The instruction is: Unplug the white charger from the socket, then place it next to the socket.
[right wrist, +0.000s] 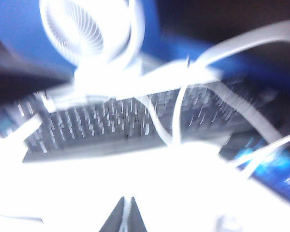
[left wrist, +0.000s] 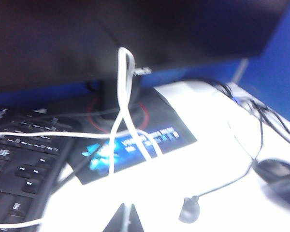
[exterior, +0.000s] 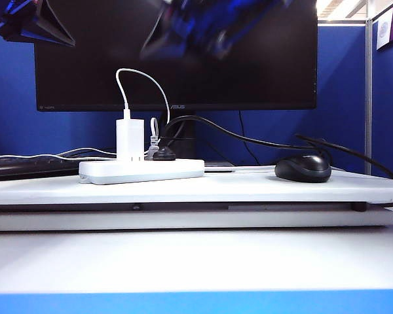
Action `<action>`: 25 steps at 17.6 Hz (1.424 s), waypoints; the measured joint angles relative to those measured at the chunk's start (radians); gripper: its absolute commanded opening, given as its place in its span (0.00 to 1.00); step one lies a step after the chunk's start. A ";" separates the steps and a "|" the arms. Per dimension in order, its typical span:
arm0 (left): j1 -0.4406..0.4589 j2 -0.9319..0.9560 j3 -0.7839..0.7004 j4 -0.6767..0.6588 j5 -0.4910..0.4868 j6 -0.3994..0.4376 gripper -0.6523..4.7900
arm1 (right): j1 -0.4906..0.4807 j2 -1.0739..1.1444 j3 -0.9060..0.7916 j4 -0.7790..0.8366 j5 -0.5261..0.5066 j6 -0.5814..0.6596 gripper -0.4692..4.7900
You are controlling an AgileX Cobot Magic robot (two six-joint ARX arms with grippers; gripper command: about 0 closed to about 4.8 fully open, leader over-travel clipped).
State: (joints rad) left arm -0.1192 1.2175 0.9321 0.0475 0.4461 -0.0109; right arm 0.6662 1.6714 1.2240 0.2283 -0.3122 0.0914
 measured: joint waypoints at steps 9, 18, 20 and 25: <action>0.000 0.003 0.000 -0.132 0.045 0.208 0.11 | 0.040 0.140 0.001 0.106 0.155 -0.097 0.71; 0.000 0.219 0.001 -0.073 0.105 0.332 0.11 | 0.004 0.256 0.091 0.153 0.128 -0.100 0.70; 0.000 0.244 0.001 -0.069 0.111 0.331 0.11 | 0.004 0.280 0.127 0.139 0.118 -0.100 0.70; 0.000 0.252 0.001 -0.067 0.164 0.312 0.11 | 0.004 0.312 0.154 0.114 0.107 -0.101 0.70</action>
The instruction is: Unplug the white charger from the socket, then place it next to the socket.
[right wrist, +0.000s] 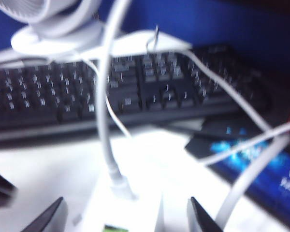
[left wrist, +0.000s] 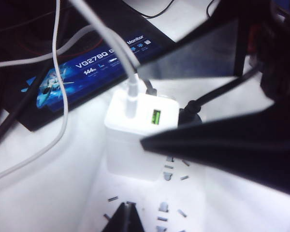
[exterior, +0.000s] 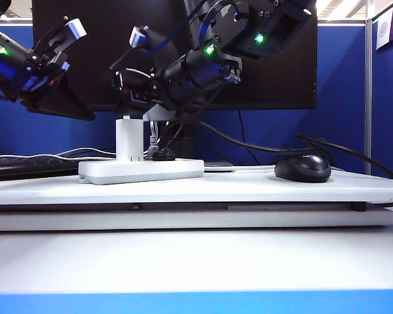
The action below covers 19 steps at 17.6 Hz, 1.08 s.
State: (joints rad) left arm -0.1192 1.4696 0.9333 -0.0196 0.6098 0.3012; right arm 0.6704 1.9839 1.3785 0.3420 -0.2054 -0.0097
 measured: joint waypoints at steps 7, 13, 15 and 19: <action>0.000 0.000 0.000 0.000 0.037 -0.006 0.11 | 0.000 0.021 -0.001 -0.044 0.000 0.000 0.70; 0.000 0.000 0.000 0.000 0.037 -0.006 0.11 | 0.014 0.034 0.000 -0.020 0.012 -0.003 0.70; 0.000 0.000 0.000 0.000 0.037 -0.005 0.11 | 0.015 0.035 0.000 -0.018 0.013 -0.003 0.67; 0.000 0.000 0.000 0.000 0.038 -0.005 0.11 | 0.014 0.035 0.000 -0.017 0.030 -0.003 0.58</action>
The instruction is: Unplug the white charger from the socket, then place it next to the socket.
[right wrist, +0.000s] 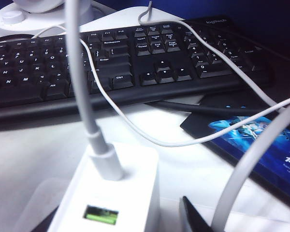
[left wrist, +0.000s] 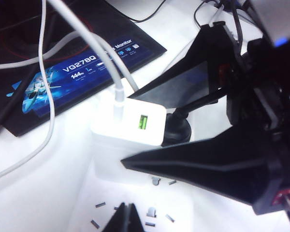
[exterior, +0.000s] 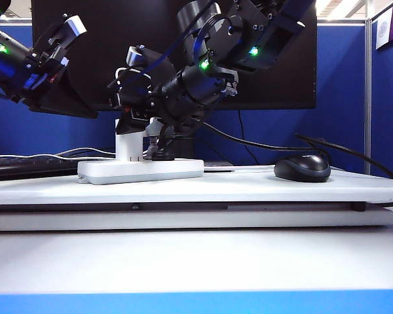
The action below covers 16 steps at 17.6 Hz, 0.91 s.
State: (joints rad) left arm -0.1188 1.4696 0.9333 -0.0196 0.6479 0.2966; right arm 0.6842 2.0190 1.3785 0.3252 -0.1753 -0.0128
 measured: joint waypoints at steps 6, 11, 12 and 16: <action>0.000 0.000 0.000 -0.004 0.004 0.012 0.11 | 0.011 0.039 0.053 -0.001 0.013 0.000 0.35; 0.000 0.019 0.000 -0.006 0.005 0.037 0.11 | 0.013 0.043 0.060 -0.012 0.004 0.000 0.22; 0.000 0.028 0.000 -0.007 0.005 0.040 0.11 | 0.012 0.043 0.060 -0.020 -0.003 0.000 0.22; 0.000 0.031 0.000 -0.006 0.005 0.041 0.11 | 0.012 0.023 0.061 -0.114 -0.004 -0.053 0.17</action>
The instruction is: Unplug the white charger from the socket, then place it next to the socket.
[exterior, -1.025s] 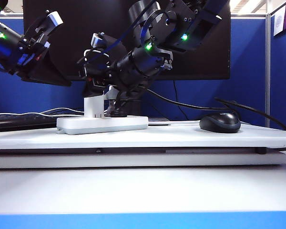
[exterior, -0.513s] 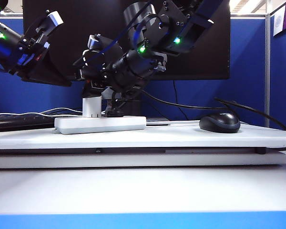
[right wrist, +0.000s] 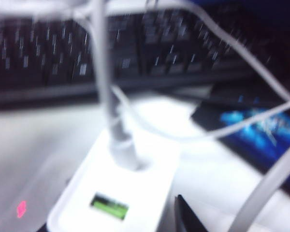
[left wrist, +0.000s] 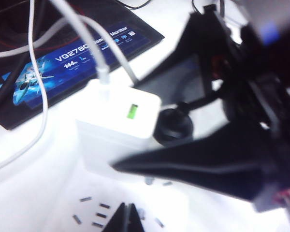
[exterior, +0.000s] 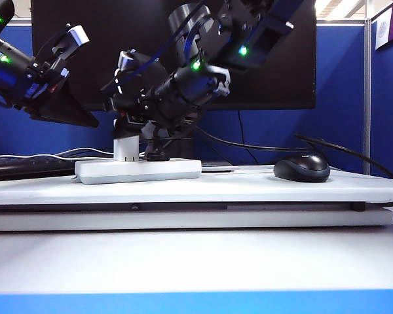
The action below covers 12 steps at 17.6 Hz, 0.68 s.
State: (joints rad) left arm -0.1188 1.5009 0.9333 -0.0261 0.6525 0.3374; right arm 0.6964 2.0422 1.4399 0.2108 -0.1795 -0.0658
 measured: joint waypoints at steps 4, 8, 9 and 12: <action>0.000 0.011 0.000 0.021 -0.016 0.003 0.11 | -0.006 -0.030 -0.002 -0.082 -0.006 -0.026 0.16; 0.000 0.044 0.000 0.072 -0.084 -0.018 0.11 | -0.008 -0.038 -0.006 -0.083 -0.007 -0.026 0.33; 0.000 0.057 0.000 0.088 -0.095 -0.029 0.11 | -0.007 -0.038 -0.007 -0.083 -0.008 -0.023 0.47; 0.000 0.094 0.000 0.117 -0.100 -0.056 0.11 | -0.006 -0.041 -0.007 -0.087 -0.008 -0.013 0.61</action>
State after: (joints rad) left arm -0.1188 1.5951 0.9337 0.0906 0.5522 0.2817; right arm 0.6899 2.0010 1.4330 0.1242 -0.1879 -0.0784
